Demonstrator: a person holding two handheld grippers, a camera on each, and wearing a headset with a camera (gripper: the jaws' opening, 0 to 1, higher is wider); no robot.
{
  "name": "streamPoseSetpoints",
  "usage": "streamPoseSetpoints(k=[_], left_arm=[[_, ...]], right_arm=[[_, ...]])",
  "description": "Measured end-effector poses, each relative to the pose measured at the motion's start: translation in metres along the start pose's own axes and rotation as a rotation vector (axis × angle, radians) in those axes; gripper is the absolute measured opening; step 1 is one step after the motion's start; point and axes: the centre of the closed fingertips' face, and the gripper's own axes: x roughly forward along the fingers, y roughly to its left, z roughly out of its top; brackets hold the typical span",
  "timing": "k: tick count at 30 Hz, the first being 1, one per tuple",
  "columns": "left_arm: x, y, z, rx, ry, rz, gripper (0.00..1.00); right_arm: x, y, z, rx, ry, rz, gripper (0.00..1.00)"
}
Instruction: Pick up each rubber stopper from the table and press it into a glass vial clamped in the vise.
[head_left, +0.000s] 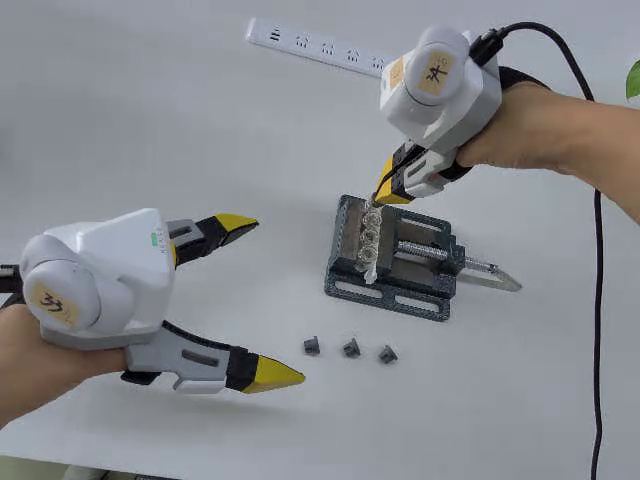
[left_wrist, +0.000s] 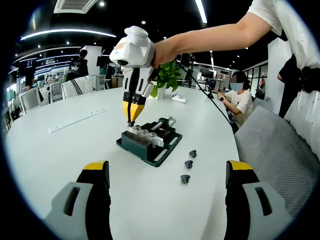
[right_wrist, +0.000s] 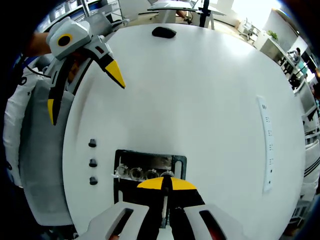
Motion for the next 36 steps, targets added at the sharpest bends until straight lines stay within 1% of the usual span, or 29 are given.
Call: streamPoseSetpoints(k=[8,15,25,31,32,33,36], left_arm=[[-0.0005,0.0002,0.0011,0.0,-0.002,0.002,0.96],[-0.0013,0.0005,0.0009,0.0,-0.002,0.003,0.96],[-0.001,-0.0002,0.0028,0.001,-0.004,0.002,0.96],[-0.0017,0.0005,0.0047,0.007,-0.003,0.002,0.96],[-0.002,0.0007,0.0054,0.006,-0.005,0.003,0.96],[-0.0026,0.0011,0.0065,0.002,-0.009,0.004,0.96],[-0.0031,0.0014,0.0055,0.006,-0.004,0.005,0.96]], right_arm=[[0.0003,-0.0001,-0.0008,0.0,0.017,0.004,0.0],[0.0013,-0.0009,-0.0003,0.0,0.022,-0.006,0.0],[0.0024,-0.0022,0.0017,0.001,0.024,-0.007,0.0],[0.0027,-0.0041,0.0014,0.003,0.017,-0.004,0.0],[0.0025,-0.0042,0.0013,0.002,0.013,-0.004,0.0],[0.0019,-0.0034,0.0012,0.023,0.003,-0.005,0.0],[0.001,-0.0034,0.0007,0.03,-0.017,-0.01,0.0]])
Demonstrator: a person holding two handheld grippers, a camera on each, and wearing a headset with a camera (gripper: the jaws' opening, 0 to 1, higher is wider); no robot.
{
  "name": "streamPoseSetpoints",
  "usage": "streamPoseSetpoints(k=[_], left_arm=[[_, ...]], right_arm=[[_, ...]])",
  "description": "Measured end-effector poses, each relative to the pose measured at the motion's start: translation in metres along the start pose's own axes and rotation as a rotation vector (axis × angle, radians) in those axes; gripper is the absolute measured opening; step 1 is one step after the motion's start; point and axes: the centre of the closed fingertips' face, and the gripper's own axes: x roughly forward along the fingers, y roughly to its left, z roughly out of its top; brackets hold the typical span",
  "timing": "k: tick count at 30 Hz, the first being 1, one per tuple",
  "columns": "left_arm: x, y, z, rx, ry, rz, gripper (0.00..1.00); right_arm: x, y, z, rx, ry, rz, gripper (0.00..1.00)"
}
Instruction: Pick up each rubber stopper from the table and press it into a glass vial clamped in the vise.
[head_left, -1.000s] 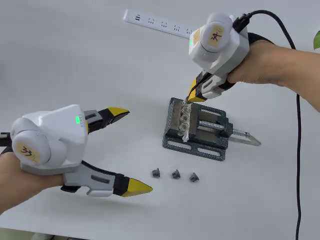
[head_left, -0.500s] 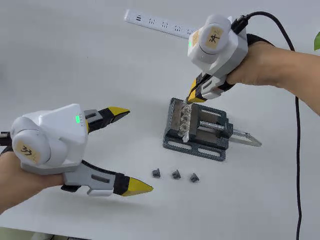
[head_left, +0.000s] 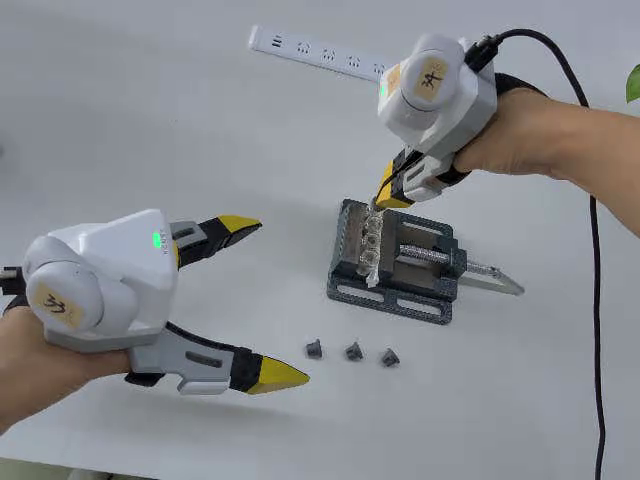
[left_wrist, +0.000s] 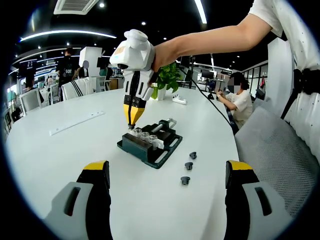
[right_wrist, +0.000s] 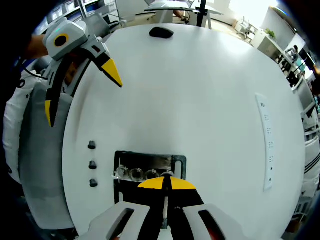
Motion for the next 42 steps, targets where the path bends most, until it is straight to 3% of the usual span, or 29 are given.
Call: streamPoseSetpoints(k=[8,42], left_arm=[[0.0009,-0.0015,-0.0003,-0.002,-0.001,-0.006,0.96],[0.0031,-0.0019,0.0017,-0.01,-0.008,-0.003,0.95]], right_arm=[[-0.0022,0.0019,0.0013,0.075,-0.066,-0.013,0.0],[-0.0051,0.0037,-0.0055,0.055,-0.023,0.006,0.0]])
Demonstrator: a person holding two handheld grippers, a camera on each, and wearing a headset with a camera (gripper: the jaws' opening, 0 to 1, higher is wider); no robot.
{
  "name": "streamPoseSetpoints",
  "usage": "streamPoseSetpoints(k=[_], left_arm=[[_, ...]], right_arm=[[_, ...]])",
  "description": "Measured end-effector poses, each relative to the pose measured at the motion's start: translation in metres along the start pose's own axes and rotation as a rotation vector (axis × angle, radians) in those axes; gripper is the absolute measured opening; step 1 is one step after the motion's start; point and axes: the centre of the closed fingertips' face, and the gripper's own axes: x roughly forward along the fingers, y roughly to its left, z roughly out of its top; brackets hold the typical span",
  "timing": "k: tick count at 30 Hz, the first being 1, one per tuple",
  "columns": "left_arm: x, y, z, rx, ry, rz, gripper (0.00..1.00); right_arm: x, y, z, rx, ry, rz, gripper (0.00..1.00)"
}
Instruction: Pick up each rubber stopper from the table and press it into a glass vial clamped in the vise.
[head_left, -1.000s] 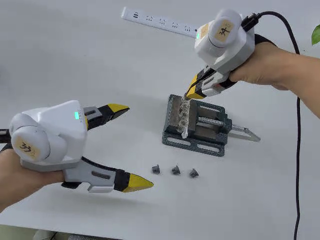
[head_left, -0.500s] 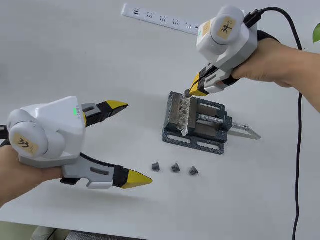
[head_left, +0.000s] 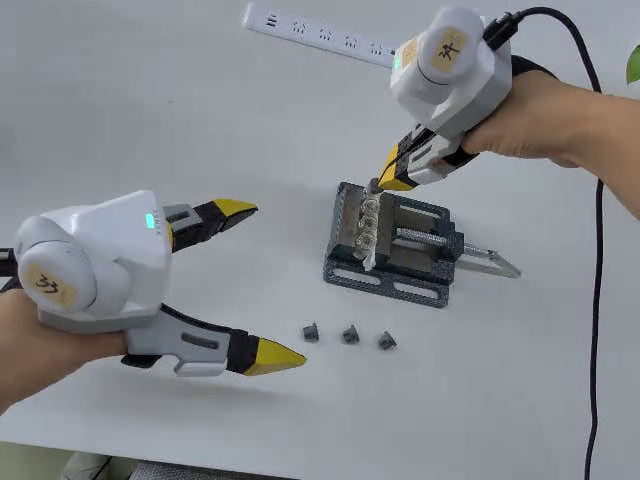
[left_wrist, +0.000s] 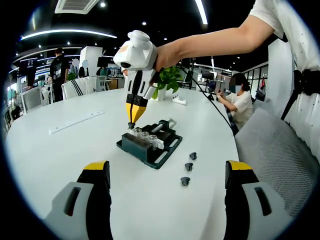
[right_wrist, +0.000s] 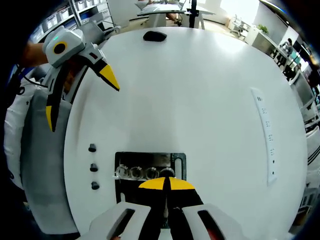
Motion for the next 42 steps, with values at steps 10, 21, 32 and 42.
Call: streamPoseSetpoints(k=[10,21,32,42], left_arm=[[0.002,-0.001,0.002,0.0,-0.005,-0.006,0.95],[0.001,-0.001,0.003,0.008,0.0,-0.008,0.95],[-0.004,-0.001,0.003,0.016,0.008,-0.001,0.95],[-0.006,-0.005,0.01,0.035,0.01,-0.001,0.96]], right_arm=[[0.001,-0.001,-0.002,-0.009,0.021,-0.001,0.0],[0.0,-0.003,0.0,0.005,-0.003,-0.001,0.0],[-0.012,0.0,-0.002,0.015,-0.034,-0.034,0.0],[-0.03,-0.001,-0.008,0.054,-0.089,-0.087,0.02]])
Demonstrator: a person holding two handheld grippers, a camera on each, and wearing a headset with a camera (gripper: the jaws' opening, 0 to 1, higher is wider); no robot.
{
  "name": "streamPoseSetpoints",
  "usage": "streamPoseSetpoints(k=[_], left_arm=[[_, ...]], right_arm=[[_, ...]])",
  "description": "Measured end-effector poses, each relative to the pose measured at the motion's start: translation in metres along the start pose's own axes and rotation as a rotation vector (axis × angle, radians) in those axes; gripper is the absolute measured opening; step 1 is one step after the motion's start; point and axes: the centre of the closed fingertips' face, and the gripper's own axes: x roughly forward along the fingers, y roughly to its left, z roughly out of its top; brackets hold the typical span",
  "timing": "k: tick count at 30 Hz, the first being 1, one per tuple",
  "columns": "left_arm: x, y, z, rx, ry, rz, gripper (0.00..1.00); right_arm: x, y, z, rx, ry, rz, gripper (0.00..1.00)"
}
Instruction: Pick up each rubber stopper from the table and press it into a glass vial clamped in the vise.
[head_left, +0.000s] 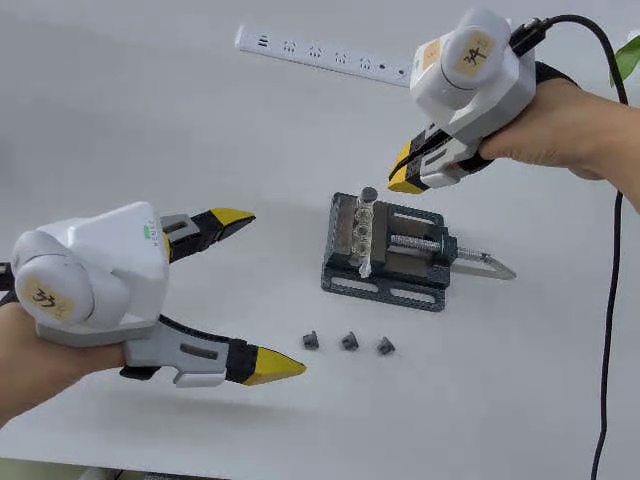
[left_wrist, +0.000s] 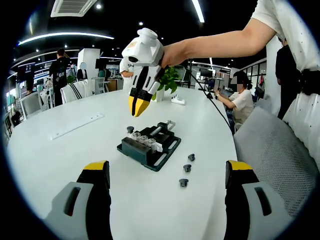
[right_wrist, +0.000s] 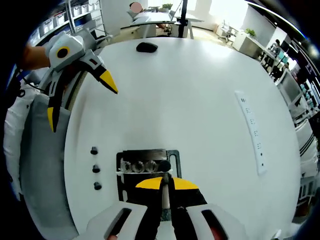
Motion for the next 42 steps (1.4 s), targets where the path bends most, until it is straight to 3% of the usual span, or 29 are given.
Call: streamPoseSetpoints(k=[14,24,34,42], left_arm=[[-0.004,-0.006,0.008,0.034,0.023,-0.004,0.97],[-0.007,-0.011,0.012,0.058,0.045,-0.015,0.98],[-0.011,-0.014,0.019,0.078,0.056,-0.017,0.98],[-0.016,-0.018,0.019,0.083,0.065,-0.014,0.98]], right_arm=[[-0.035,0.018,-0.018,0.089,-0.117,-0.084,0.17],[-0.057,0.04,-0.033,0.151,-0.208,-0.152,0.23],[-0.062,0.068,-0.041,0.199,-0.283,-0.176,0.26],[-0.055,0.092,-0.051,0.219,-0.307,-0.165,0.27]])
